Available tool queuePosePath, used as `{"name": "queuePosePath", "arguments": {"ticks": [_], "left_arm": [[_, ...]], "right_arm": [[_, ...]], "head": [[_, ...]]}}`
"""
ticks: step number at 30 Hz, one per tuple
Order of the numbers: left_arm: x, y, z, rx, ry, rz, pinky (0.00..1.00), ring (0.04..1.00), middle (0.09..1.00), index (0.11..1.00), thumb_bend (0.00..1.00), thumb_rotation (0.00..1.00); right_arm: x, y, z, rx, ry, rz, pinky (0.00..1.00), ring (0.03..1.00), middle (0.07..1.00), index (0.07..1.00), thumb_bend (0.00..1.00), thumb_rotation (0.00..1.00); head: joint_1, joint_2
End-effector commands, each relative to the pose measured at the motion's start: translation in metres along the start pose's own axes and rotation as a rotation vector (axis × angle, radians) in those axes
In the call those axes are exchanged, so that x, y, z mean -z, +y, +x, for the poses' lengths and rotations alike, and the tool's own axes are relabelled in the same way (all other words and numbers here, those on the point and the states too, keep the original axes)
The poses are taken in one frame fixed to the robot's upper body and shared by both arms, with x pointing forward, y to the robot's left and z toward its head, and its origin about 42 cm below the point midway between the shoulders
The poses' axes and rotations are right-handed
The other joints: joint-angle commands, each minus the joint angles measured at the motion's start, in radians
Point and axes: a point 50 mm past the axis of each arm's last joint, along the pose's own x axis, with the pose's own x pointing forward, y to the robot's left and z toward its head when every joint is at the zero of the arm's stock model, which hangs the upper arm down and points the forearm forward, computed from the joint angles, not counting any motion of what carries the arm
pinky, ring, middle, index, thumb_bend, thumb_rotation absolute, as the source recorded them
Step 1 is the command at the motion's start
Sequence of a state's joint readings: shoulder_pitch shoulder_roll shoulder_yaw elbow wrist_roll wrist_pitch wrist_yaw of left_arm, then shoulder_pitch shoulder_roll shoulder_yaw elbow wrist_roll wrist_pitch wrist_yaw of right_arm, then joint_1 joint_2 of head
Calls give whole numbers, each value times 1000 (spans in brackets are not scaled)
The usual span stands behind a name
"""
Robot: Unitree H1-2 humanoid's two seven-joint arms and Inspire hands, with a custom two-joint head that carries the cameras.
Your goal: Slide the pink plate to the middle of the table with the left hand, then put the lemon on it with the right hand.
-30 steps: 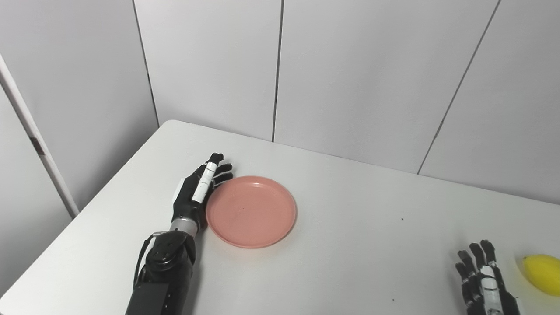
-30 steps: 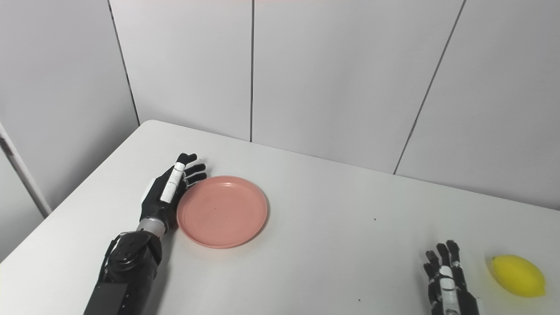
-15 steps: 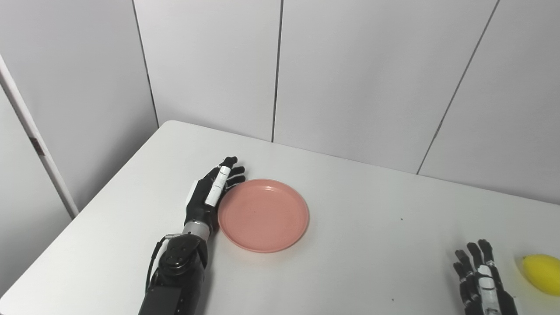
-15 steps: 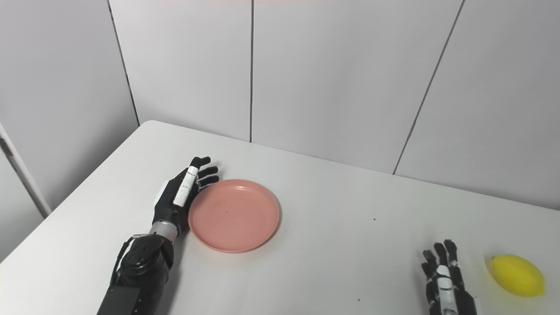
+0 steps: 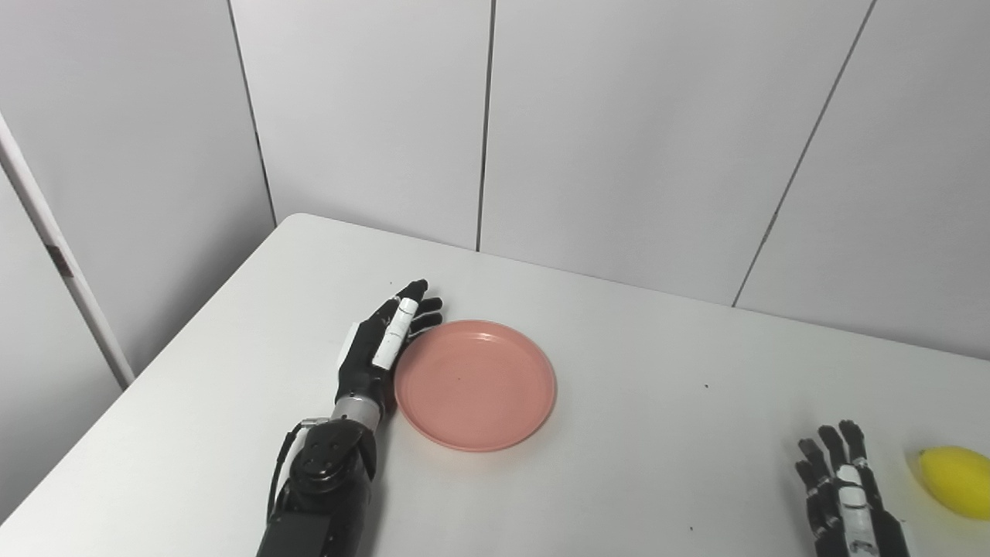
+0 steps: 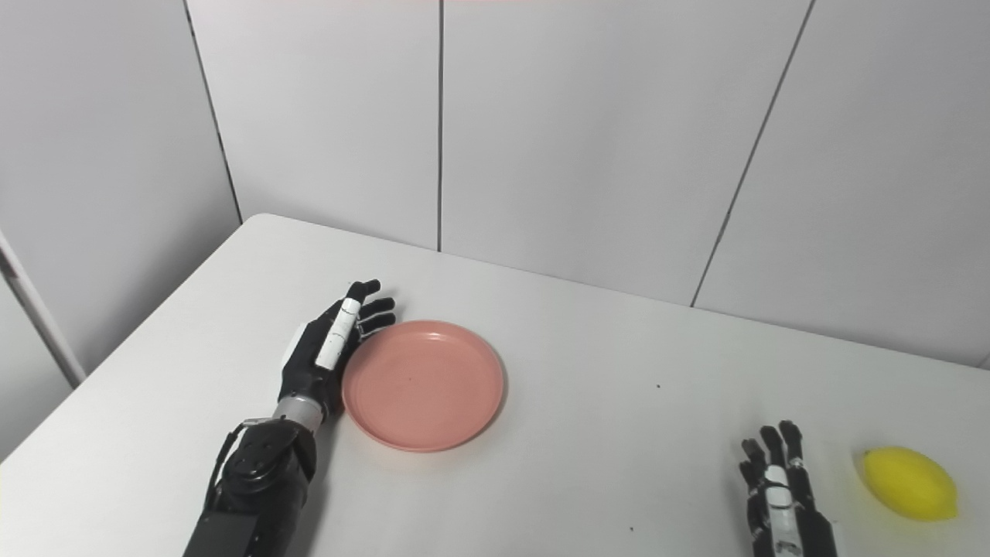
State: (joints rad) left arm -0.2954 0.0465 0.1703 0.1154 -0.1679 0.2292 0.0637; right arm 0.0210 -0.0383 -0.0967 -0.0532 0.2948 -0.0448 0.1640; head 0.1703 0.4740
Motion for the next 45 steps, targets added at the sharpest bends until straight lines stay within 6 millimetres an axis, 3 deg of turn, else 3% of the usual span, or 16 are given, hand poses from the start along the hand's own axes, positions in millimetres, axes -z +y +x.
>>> {"name": "queuePosePath", "arguments": {"ticks": [1, 12, 29, 45], "left_arm": [[3, -10, 2, 9, 33, -6, 749, 755, 760, 787, 945, 769], [3, -25, -1, 41, 54, -10, 725, 724, 730, 777, 942, 771], [4, -45, -6, 100, 79, -15, 713, 731, 755, 792, 948, 789], [10, -60, -9, 112, 83, -25, 686, 713, 729, 784, 921, 793]], "right_arm": [[28, 9, -17, 24, 90, 67, 1000, 956, 972, 995, 659, 715], [27, 13, -16, 12, 80, 75, 1000, 957, 981, 1000, 636, 724], [27, 19, -14, 17, 81, 71, 1000, 955, 977, 1000, 622, 723], [27, 23, -14, 15, 86, 68, 994, 940, 965, 992, 659, 687]], "head": [[-2, 1], [-8, 4], [-22, 7], [-31, 15]]}}
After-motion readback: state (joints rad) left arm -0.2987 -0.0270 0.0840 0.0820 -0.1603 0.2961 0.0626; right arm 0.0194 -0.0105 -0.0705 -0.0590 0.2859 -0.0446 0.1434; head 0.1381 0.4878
